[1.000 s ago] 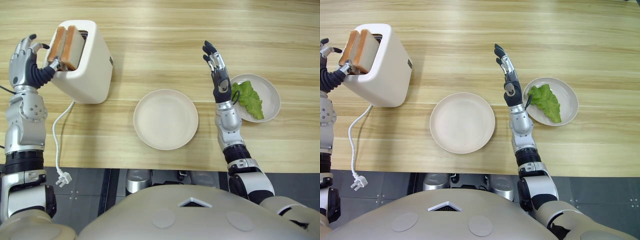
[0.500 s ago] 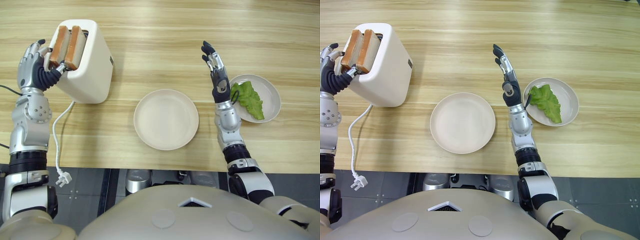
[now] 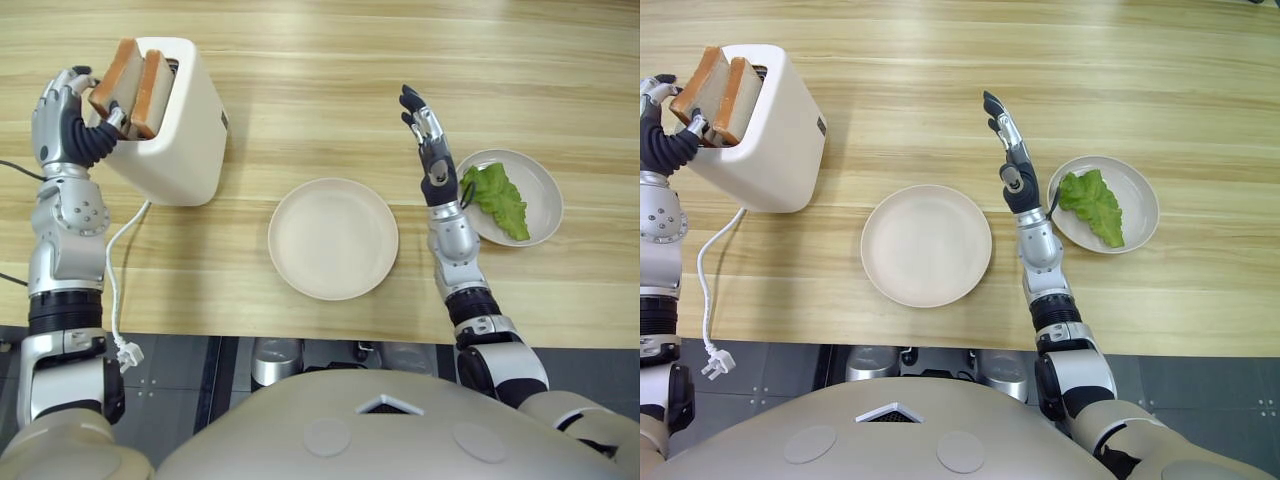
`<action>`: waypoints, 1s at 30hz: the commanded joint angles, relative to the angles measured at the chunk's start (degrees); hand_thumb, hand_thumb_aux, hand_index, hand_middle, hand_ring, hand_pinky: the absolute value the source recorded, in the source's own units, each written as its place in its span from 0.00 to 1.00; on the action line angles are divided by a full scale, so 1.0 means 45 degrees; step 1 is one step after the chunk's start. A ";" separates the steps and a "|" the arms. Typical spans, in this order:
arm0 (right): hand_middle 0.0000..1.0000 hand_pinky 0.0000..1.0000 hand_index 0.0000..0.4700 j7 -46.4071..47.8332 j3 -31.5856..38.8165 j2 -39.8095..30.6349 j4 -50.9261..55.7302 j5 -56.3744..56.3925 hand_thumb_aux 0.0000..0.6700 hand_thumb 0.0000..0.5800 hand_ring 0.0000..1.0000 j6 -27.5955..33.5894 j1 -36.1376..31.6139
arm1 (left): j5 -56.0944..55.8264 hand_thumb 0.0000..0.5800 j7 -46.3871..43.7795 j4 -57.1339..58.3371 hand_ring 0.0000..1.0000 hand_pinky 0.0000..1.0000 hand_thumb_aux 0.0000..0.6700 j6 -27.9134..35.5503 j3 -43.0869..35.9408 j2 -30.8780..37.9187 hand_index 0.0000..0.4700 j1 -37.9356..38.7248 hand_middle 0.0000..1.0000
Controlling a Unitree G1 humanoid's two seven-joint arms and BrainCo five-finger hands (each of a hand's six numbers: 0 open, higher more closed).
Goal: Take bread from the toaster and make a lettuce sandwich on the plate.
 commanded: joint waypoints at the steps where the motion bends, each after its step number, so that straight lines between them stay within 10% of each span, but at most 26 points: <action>1: 0.00 0.00 0.00 -0.0078 0.0028 -0.0005 0.0183 -0.0078 0.00 0.00 0.00 0.0021 -0.0110 | -0.0626 1.00 0.0424 -0.1837 1.00 1.00 1.00 -0.0482 0.0877 -0.0059 0.98 -0.0567 1.00; 18: 0.00 0.00 0.00 -0.1228 -0.1562 -0.1856 -0.1072 -0.0173 0.00 0.00 0.00 0.0103 -0.0443 | -0.6939 1.00 -0.3762 -0.8667 1.00 1.00 1.00 0.2152 -0.0200 -0.3083 0.98 0.0047 1.00; 30: 0.00 0.00 0.00 -0.3077 -0.2880 -0.5496 0.1314 -0.1836 0.00 0.00 0.00 0.0016 -0.0275 | -0.6466 1.00 -0.4335 -0.4128 1.00 1.00 1.00 0.2395 -0.5219 -0.7708 0.98 0.3813 1.00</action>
